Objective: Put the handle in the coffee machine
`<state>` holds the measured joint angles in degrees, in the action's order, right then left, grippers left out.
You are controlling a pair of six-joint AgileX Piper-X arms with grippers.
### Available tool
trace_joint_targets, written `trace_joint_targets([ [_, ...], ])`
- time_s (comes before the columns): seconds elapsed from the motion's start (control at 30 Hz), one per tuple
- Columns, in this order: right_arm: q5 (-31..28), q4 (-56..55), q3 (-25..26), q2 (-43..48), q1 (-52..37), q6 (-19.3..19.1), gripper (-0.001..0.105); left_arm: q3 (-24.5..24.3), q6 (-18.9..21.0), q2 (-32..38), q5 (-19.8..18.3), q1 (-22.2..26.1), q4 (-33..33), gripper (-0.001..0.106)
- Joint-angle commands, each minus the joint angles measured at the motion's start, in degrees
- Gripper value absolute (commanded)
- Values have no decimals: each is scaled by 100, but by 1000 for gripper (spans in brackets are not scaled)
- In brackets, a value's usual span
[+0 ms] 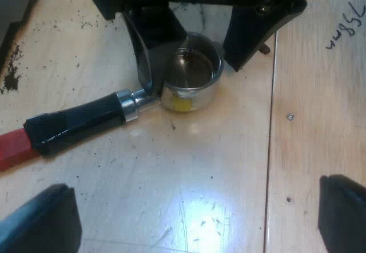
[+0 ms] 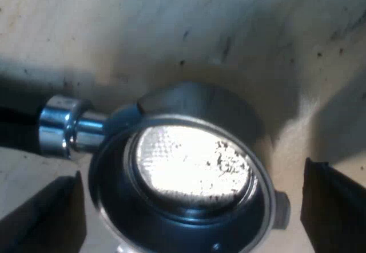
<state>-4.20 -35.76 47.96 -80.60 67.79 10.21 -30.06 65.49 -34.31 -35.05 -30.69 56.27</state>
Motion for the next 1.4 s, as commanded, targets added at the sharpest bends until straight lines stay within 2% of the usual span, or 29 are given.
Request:
trace_joint_targets([
  [0.03, 11, -50, 31, -75, -23, -132, 78, -22, 21, 29, 46, -25, -40, 86],
  [0.17, -231, -32, 31, -88, -23, -471, 78, -22, 21, 29, 46, -25, -40, 86],
  [0.27, -462, -32, 31, -88, -44, -544, 78, -22, 21, 29, 46, -25, -40, 86],
  [0.43, -432, -32, 31, -88, -245, -758, 78, -22, 21, 29, 46, -25, -40, 86],
  [0.53, -77, 1, 31, -101, -363, -788, 78, -22, 21, 29, 46, -25, -40, 86],
  [0.63, 66, -20, 31, -151, -347, -776, 78, -22, 21, 29, 46, -25, -40, 86],
  [0.8, 194, -1, 31, -178, -345, -269, 78, -22, 21, 29, 46, -25, -40, 86],
  [1.0, -29, 1, 31, -178, -345, -265, 78, -22, 21, 29, 46, -25, -40, 86],
  [1.2, 315, 118, 31, -402, -345, -276, 78, -22, 21, 29, 46, -25, -40, 86],
  [1.4, 420, 246, 31, -419, -345, -276, 78, -22, 21, 29, 46, -25, -40, 86],
])
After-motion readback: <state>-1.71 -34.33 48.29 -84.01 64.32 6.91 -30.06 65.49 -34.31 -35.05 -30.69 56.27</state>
